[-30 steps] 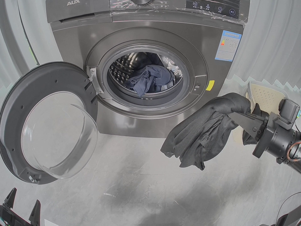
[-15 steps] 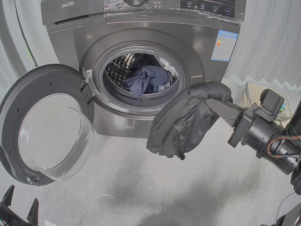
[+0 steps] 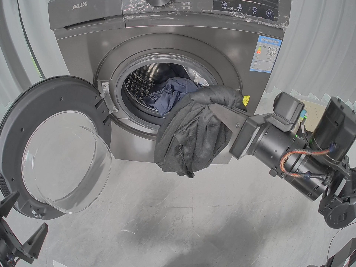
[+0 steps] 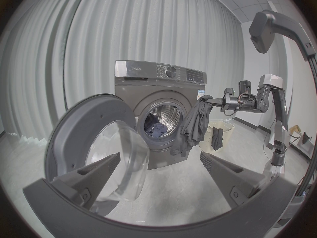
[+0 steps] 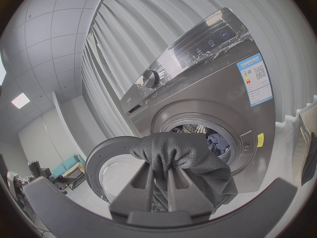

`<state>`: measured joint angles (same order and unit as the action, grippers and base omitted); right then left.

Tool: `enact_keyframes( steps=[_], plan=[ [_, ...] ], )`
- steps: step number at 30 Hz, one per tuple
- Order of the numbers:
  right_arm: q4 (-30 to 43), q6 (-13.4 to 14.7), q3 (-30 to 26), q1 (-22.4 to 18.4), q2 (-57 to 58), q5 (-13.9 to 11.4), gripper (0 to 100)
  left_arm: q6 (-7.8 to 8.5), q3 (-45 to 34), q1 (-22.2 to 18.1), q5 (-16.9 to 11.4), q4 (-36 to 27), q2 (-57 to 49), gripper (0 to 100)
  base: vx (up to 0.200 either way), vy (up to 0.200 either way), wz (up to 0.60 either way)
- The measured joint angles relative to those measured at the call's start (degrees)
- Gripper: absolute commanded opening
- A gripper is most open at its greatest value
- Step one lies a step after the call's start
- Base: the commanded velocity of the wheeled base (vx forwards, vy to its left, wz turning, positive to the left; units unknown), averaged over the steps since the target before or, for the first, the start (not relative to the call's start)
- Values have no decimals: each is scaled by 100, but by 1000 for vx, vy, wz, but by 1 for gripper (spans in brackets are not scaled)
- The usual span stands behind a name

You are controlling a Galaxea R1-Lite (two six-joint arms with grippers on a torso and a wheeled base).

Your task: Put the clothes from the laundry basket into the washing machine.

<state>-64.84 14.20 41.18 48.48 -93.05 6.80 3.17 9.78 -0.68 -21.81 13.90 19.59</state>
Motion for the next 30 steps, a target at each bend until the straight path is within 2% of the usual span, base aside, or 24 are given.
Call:
enact_keyframes(
  steps=[5, 11, 18, 22, 30],
  plan=[
    [-68, 13, 197, -2, -276, 30, 0, 121, 113, 274, -117, 909, 1320, 100, 0, 0, 0],
    [-230, 16, 578, -13, -670, 110, 0, 139, 304, 1059, -33, 1987, 3005, 100, 0, 0, 0],
    [-293, 11, 1003, -24, -1042, 179, 0, 28, 647, 1848, 60, 3194, 4813, 100, 0, 0, 0],
    [-306, 5, 1146, -46, -1186, 197, 0, -107, 922, 2228, 85, 3756, 5722, 100, 0, 0, 0],
    [-358, -17, 1243, -94, -1315, 215, 0, -317, 1506, 2694, 106, 4128, 6938, 100, 0, 0, 0]
  ],
)
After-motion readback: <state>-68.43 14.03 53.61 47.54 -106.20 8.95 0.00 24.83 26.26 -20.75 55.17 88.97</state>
